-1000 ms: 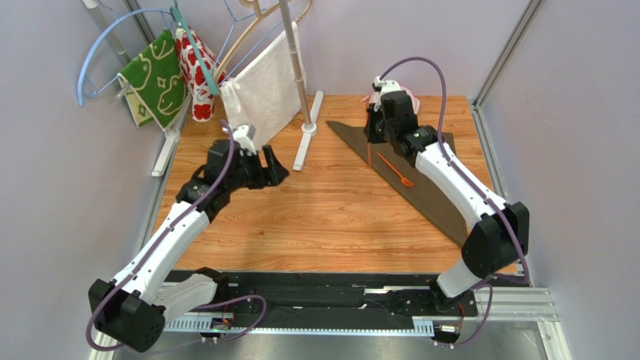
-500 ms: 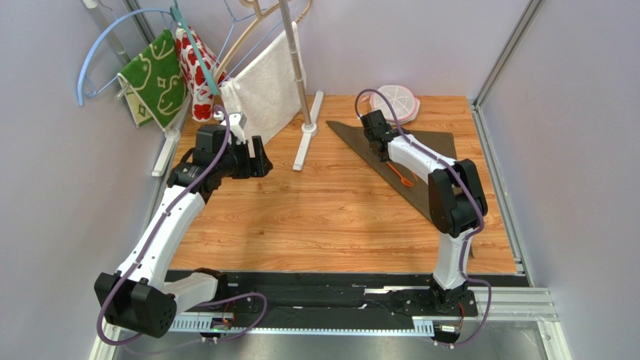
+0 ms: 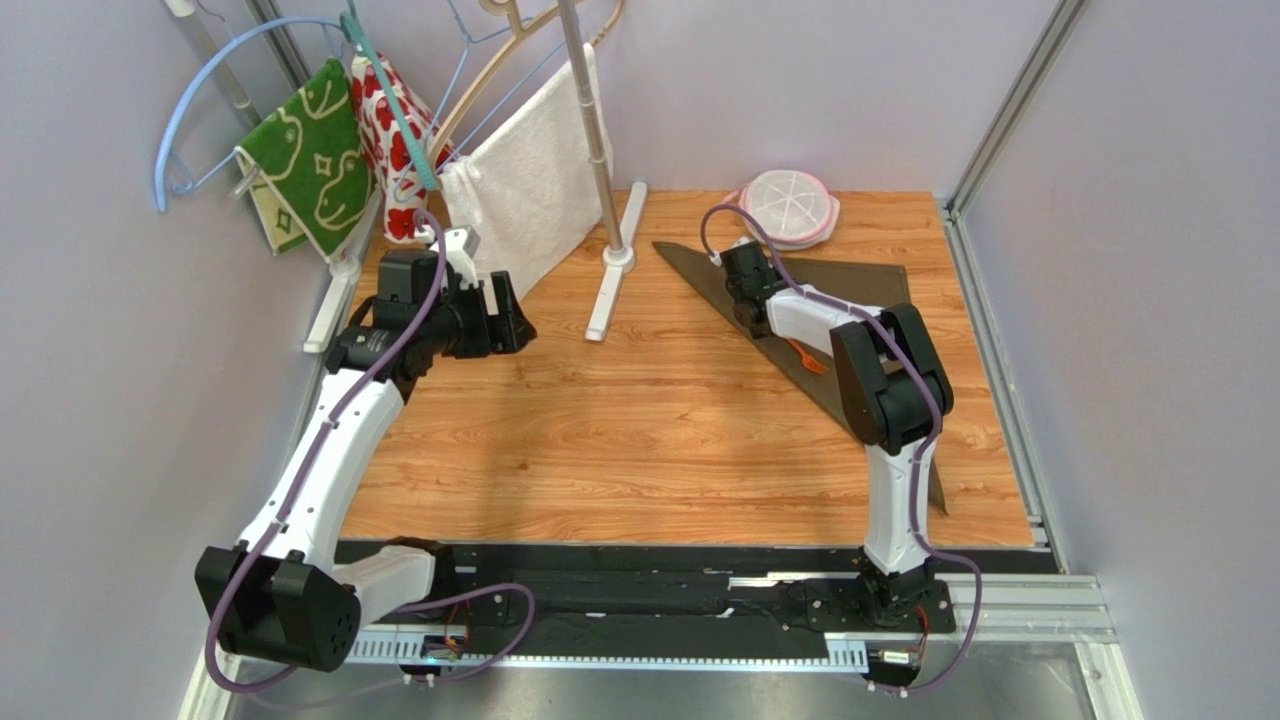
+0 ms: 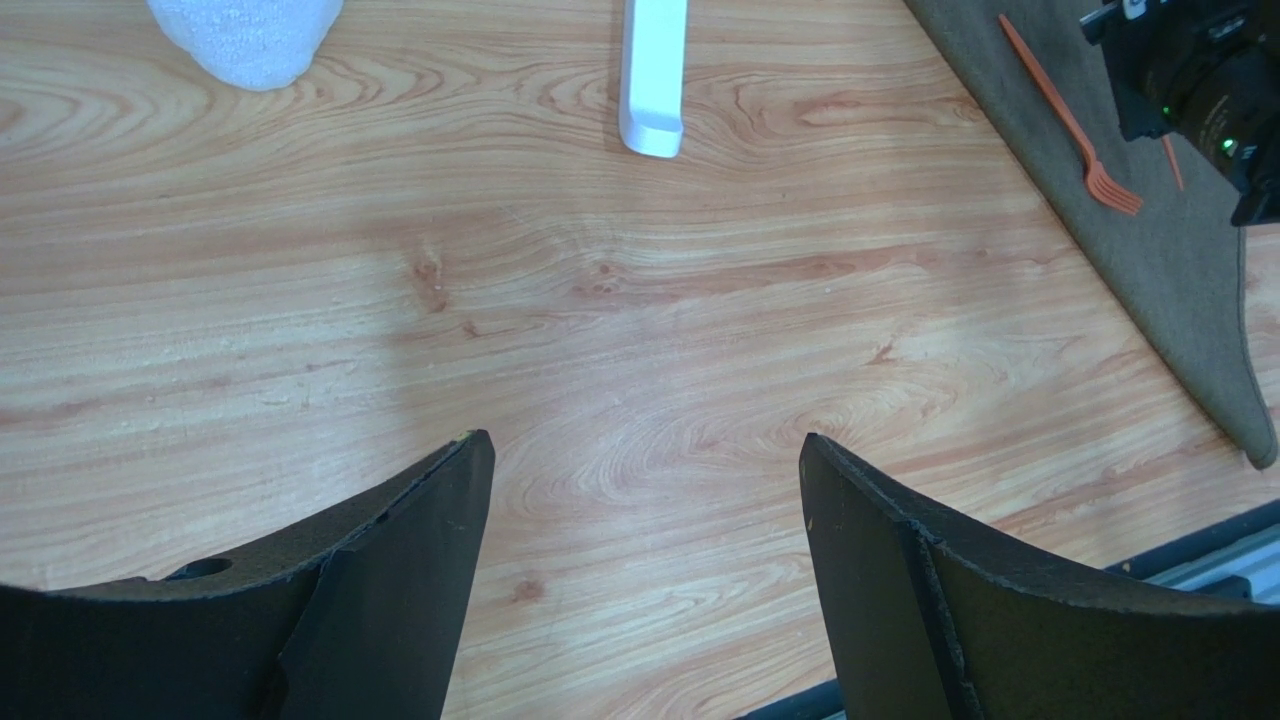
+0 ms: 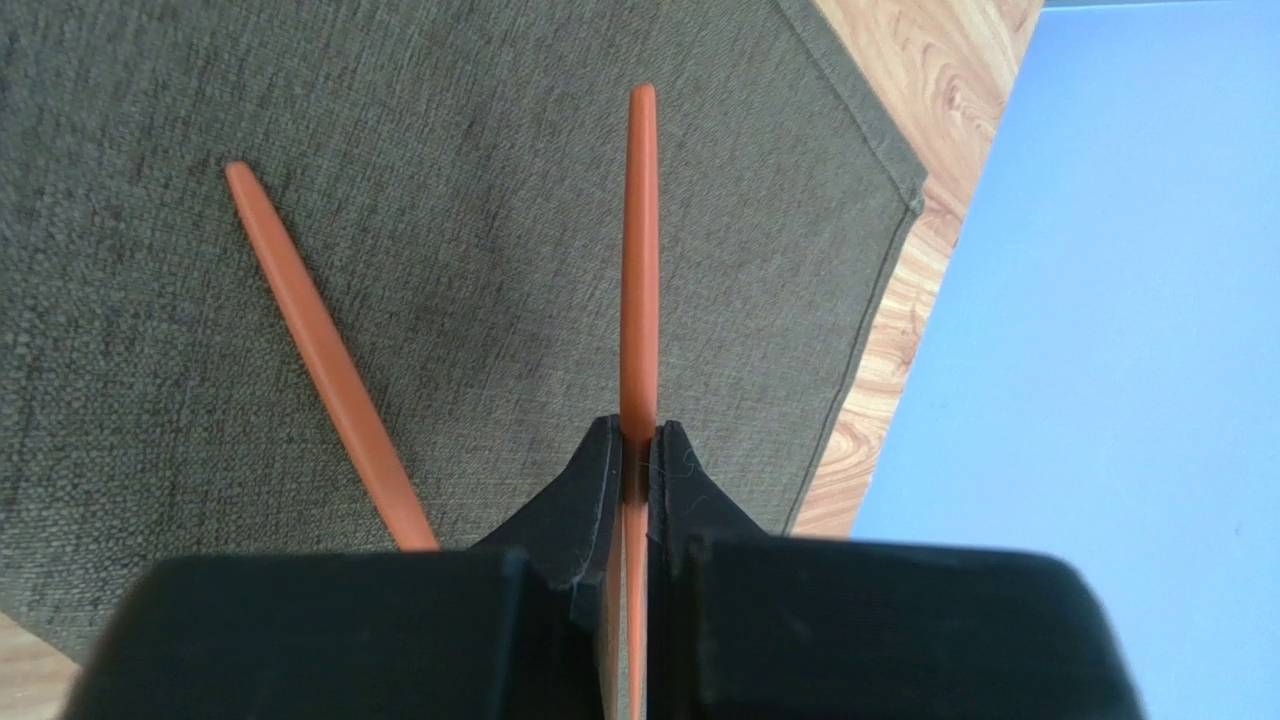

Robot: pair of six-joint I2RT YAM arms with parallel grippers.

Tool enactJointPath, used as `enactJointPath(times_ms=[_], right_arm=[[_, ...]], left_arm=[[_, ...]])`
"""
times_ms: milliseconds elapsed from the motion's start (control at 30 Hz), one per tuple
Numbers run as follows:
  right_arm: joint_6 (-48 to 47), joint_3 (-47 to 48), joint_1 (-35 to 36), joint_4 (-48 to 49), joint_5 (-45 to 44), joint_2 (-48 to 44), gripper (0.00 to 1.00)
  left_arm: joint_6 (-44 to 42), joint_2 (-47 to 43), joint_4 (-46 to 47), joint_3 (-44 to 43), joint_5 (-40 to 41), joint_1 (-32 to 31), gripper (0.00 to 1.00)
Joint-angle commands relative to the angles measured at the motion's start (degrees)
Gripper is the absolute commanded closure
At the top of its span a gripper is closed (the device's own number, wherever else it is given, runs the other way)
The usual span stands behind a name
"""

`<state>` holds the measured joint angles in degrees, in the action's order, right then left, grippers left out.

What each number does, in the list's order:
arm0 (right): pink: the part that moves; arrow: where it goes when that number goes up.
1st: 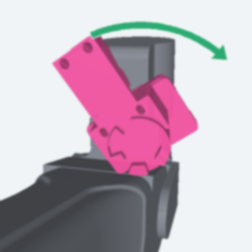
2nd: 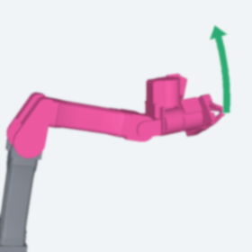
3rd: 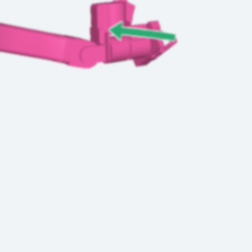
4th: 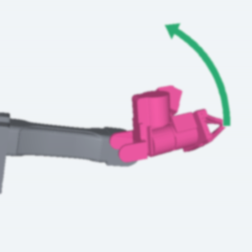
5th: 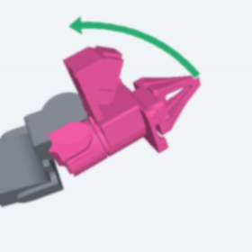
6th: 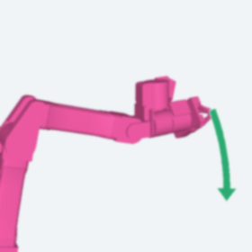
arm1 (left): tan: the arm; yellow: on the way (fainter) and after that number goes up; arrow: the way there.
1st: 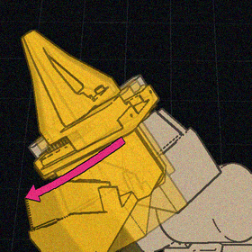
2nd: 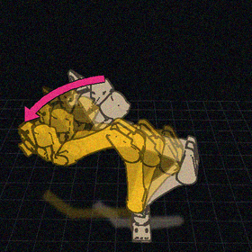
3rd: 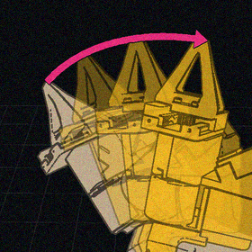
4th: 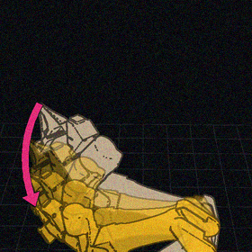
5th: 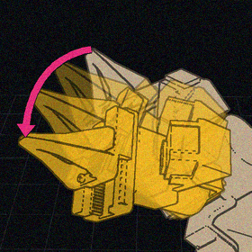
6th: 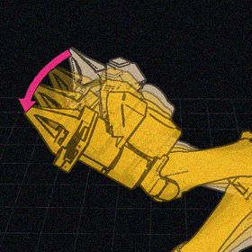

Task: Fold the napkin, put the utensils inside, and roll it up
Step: Place the utensil onto the napkin

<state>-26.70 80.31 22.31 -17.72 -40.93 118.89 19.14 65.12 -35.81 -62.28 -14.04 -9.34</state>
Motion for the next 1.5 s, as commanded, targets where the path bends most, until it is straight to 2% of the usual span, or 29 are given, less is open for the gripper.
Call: enactJointPath(times_ms=[0, 233, 433, 533, 600, 733, 833, 900, 1033, 1067, 1167, 1300, 1367, 1467], right_arm=[[-0.9, -2.2, -0.3, 6.1, 0.1, 0.0, 1.00], [-0.5, -2.3, -0.3, 6.4, 0.2, 1.3, 0.99], [0.3, -2.1, -0.3, 5.4, 0.7, 1.5, 0.93], [1.2, -1.9, -0.3, 5.1, 0.6, 1.3, 0.77], [1.8, -1.9, -0.3, 4.4, 1.5, 0.7, 0.72], [5.0, -1.8, -0.3, 3.0, 3.8, -2.1, 0.53], [7.7, -2.2, -0.4, 0.8, 6.5, -7.1, 0.48], [12.4, -3.8, -0.8, -1.4, 9.1, -11.5, 0.47], [23.1, -8.1, -5.4, -5.0, 17.5, -28.1, 0.46], [25.2, -8.8, -6.4, -6.8, 21.9, -30.4, 0.46], [30.2, -10.7, -7.1, -10.0, 24.7, -34.7, 0.46], [34.7, -11.7, -7.2, -9.4, 34.9, -32.5, 0.46], [38.5, -10.4, -7.0, -9.6, 36.4, -30.5, 0.48], [45.1, -10.9, -7.2, -10.3, 34.2, -28.5, 0.49]], left_arm=[[-0.2, 0.0, 1.0, 0.3, -2.4, 1.3, 0.16], [0.6, 0.7, 1.5, 0.5, -4.9, 2.6, 0.17], [0.9, 0.9, 1.8, 0.8, -6.0, 3.3, 0.16], [0.8, 1.0, 1.8, 0.8, -6.7, 3.5, 0.16], [0.9, 0.9, 1.8, 0.8, -6.7, 3.5, 0.16], [0.9, 0.6, 1.7, 1.0, -7.3, 3.6, 0.16], [0.7, 0.3, 1.7, 1.0, -7.8, 3.6, 0.16], [0.3, -0.3, 1.5, 1.1, -7.8, 3.6, 0.16], [-0.3, -1.4, 1.7, 1.6, -7.1, 3.7, 0.16], [-0.3, -1.6, 1.7, 1.6, -7.0, 3.8, 0.16], [-0.1, -1.3, 1.8, 1.5, -8.4, 4.5, 0.16], [0.0, -0.7, 2.2, 1.6, -10.7, 5.4, 0.17], [-0.2, -0.9, 2.2, 2.0, -10.9, 5.4, 0.18], [-0.5, -1.6, 2.7, 2.8, -11.0, 5.4, 0.18]])
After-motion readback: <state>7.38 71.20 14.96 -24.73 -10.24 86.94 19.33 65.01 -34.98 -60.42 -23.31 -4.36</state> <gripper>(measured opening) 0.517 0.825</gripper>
